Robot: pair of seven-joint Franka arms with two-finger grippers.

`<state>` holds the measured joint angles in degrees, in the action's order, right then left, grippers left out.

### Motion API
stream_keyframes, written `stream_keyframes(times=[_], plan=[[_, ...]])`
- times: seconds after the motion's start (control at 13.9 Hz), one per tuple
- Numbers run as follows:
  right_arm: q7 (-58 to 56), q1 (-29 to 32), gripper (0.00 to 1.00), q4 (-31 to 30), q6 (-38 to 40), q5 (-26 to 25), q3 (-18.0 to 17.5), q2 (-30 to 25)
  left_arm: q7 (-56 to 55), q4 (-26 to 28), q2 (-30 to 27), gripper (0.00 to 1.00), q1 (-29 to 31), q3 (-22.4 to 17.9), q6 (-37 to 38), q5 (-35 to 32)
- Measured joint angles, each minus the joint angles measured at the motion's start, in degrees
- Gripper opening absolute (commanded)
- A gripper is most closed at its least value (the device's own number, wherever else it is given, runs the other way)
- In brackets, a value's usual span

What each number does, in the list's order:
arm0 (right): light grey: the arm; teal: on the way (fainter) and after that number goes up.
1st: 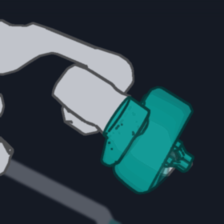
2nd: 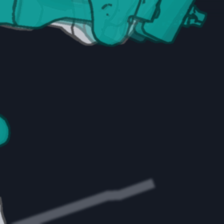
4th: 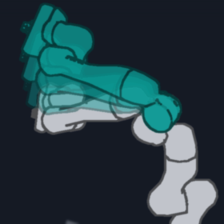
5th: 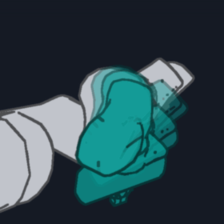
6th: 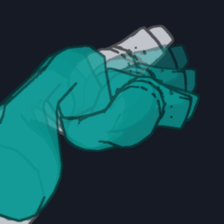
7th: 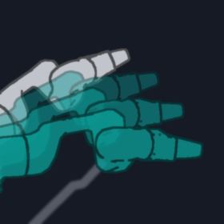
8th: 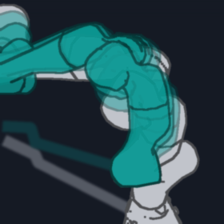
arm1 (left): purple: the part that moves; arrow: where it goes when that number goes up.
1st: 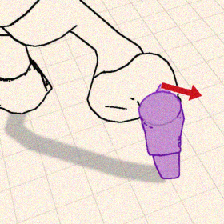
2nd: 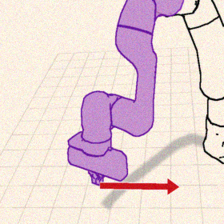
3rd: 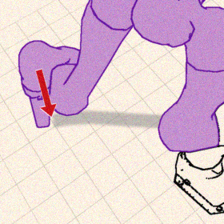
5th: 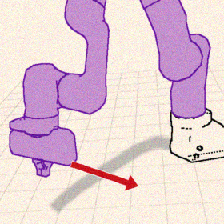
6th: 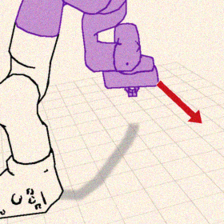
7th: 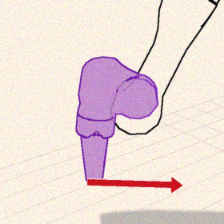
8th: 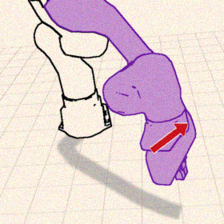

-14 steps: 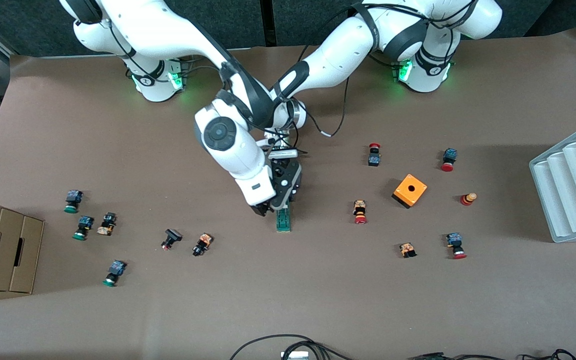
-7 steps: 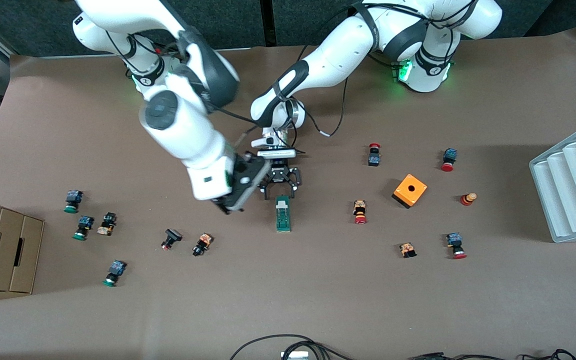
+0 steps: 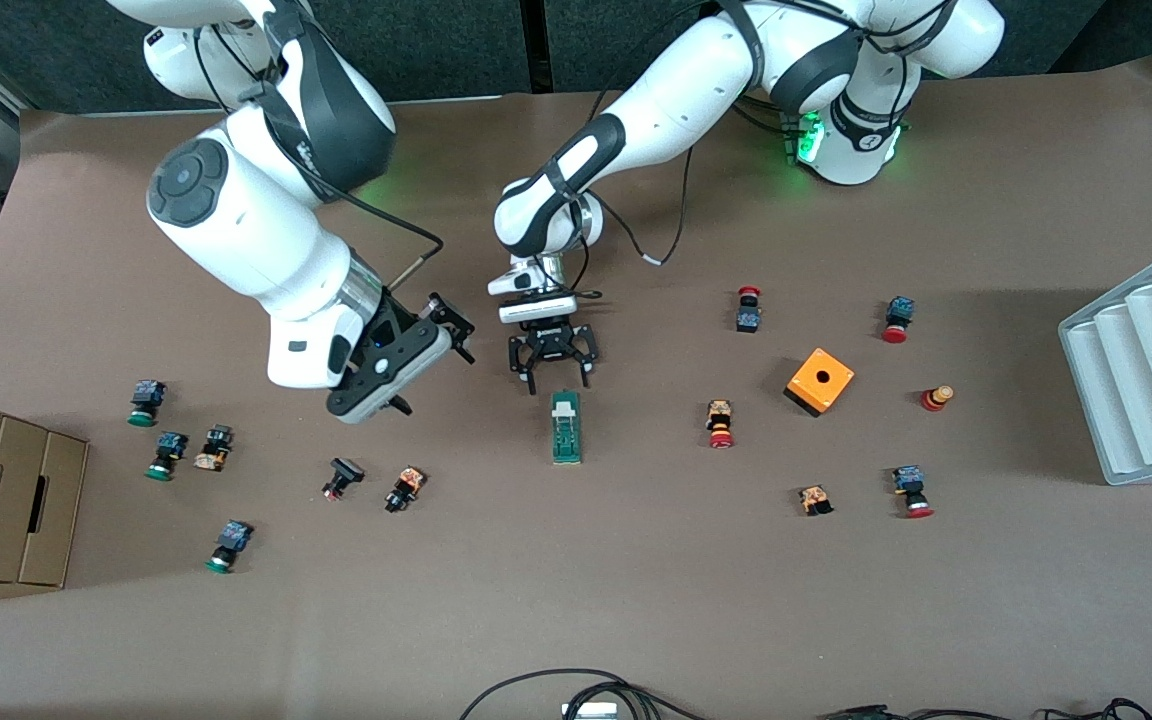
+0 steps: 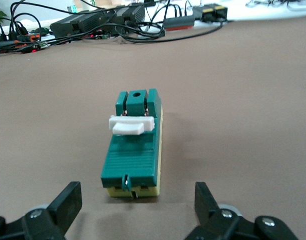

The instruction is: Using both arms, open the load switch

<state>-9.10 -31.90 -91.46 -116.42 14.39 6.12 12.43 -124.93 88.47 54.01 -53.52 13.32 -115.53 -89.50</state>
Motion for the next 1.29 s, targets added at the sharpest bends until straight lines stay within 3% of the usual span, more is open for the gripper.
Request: stream_keyframes(times=[0.36, 0.65, 0.79, 1.08, 1.29], plan=[[2.06, 8.27, 1.00, -0.01, 7.02, -1.21, 0.31, -2.68, 16.74, -0.13, -3.98, 1.00, 0.24, 0.01, -0.36, 11.37], [2.10, 16.14, 1.00, -0.09, 12.06, -7.10, 0.49, -2.71, 32.57, -0.47, -7.62, 1.00, 0.43, -0.01, -0.35, 21.48], [2.35, 19.35, 1.00, -0.12, 13.32, -7.75, 1.36, -2.71, 40.14, -0.52, -9.43, 1.00, 0.56, -0.12, -0.07, 25.43], [2.37, 20.77, 1.00, 0.70, 17.76, -8.42, 6.19, -2.83, 54.57, -0.69, -12.71, 1.00, 1.71, -0.38, 1.84, 32.17], [2.89, 20.69, 1.00, 2.08, 19.97, -11.48, 6.32, -3.58, 69.00, -1.78, -16.37, 1.00, 5.76, -0.44, 1.87, 42.06]])
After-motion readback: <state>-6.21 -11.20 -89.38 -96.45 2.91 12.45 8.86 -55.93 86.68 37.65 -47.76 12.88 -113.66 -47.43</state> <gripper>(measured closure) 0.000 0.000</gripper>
